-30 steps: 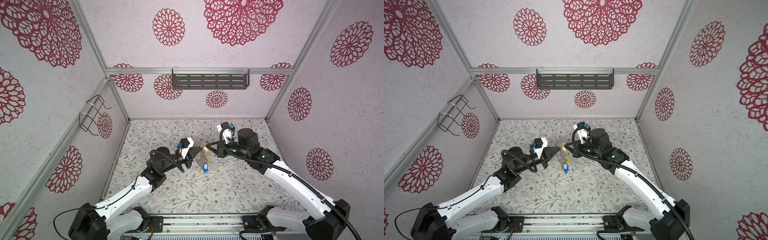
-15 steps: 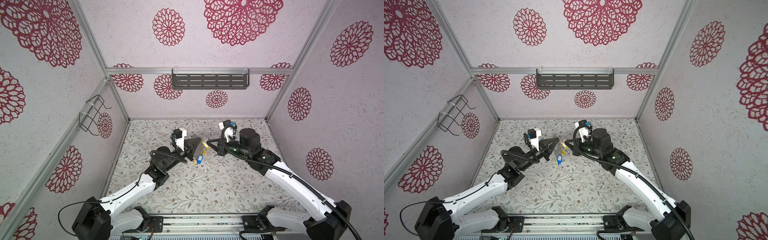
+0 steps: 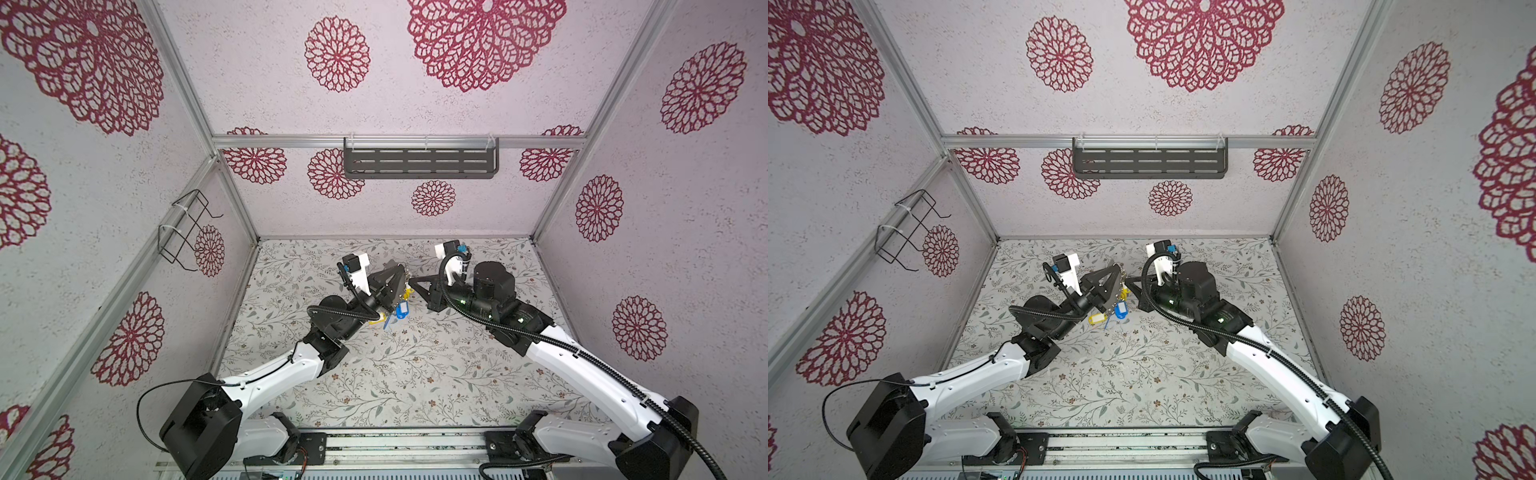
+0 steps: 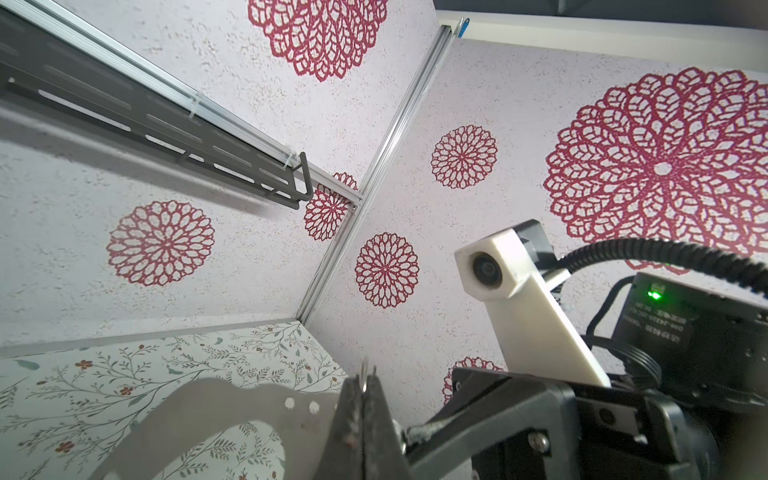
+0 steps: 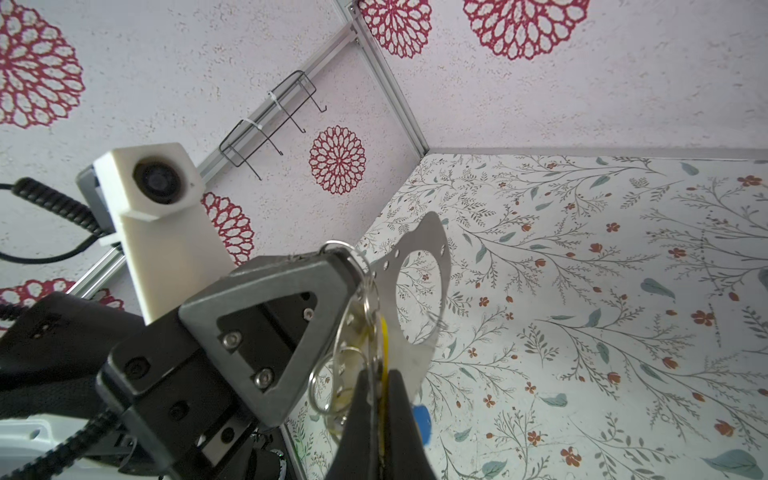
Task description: Remove the keys from the keyring
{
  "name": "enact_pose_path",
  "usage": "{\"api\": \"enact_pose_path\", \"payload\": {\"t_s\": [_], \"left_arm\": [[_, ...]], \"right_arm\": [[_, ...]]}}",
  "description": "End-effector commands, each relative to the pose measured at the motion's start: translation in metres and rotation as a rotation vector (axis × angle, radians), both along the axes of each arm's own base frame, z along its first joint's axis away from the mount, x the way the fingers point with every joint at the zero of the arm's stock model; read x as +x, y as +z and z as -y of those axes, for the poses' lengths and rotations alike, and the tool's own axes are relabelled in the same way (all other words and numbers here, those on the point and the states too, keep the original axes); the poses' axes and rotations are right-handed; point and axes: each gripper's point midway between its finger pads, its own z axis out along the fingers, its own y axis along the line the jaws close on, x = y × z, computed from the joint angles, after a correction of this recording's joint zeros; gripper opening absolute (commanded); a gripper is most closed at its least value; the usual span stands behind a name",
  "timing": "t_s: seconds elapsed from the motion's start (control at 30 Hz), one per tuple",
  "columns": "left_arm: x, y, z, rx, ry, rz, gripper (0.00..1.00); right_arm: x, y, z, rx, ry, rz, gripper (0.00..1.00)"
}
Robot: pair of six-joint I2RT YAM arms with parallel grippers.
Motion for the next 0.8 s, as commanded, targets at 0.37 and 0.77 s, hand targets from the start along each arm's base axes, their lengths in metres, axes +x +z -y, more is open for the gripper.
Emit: {"api": "enact_pose_path", "payload": {"t_s": [0.37,0.77], "left_arm": [[-0.03,0.038,0.002,-0.05,-0.13,0.088,0.0],[-0.055,0.04,0.025,0.062,-0.375,0.024,0.0]], "right_arm": [[-0.005,0.015,0.048,0.058,-0.221,0.073,0.29],[-0.021,0.044,0.074,0.073,-0.261,0.181,0.47]]}}
